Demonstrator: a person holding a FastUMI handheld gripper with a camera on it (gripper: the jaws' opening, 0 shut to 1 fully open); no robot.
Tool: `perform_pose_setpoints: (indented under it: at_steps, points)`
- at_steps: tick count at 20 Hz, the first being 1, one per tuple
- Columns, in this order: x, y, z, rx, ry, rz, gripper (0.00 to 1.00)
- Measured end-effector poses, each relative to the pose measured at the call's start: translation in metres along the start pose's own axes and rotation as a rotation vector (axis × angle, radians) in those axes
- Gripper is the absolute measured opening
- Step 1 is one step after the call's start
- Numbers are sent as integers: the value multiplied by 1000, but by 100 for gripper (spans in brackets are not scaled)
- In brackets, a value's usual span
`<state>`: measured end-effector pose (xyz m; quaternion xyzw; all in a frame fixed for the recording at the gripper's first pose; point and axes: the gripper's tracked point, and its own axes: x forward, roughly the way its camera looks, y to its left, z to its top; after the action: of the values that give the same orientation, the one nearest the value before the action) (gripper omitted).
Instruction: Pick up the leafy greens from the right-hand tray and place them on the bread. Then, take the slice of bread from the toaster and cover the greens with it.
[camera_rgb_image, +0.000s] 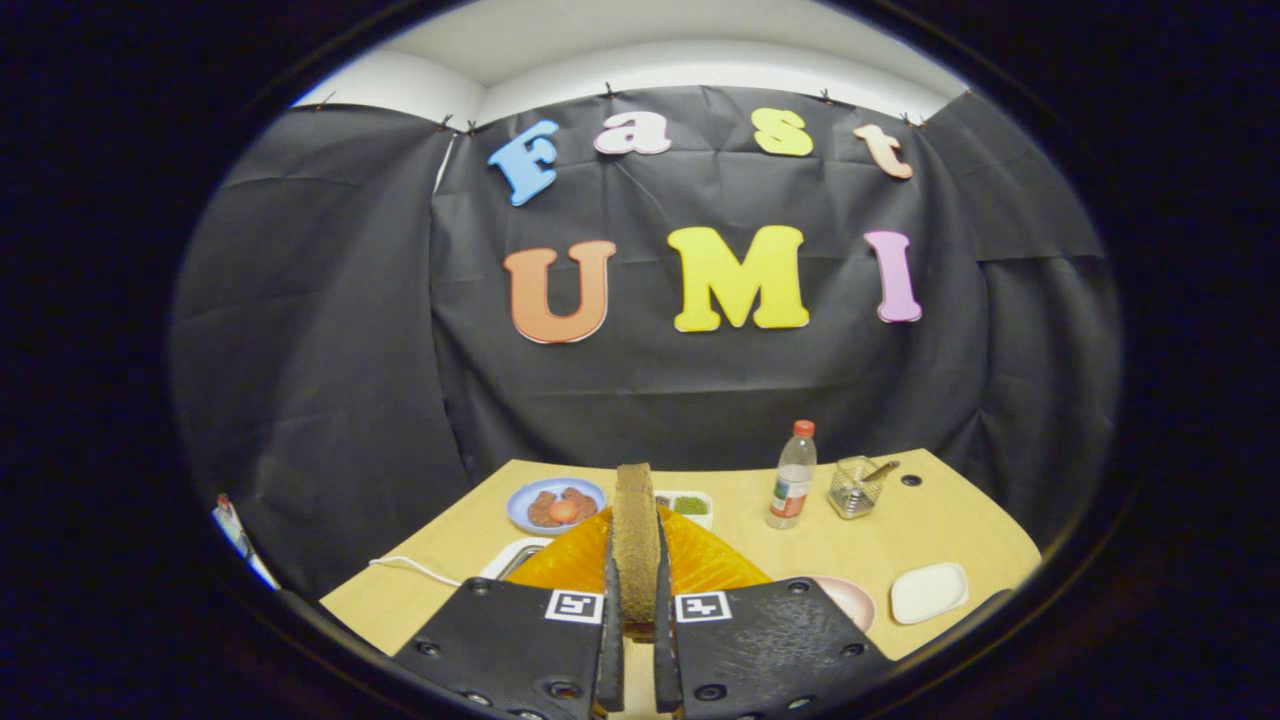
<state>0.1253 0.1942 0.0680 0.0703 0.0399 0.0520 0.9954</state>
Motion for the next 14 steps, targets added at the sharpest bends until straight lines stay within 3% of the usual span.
perform_pose_setpoints:
  at_steps: [7, 14]
  points:
    - [25, -72, -48, 112, 22, 1, 12]
    - [58, -112, -123, 199, 147, 33, 12]
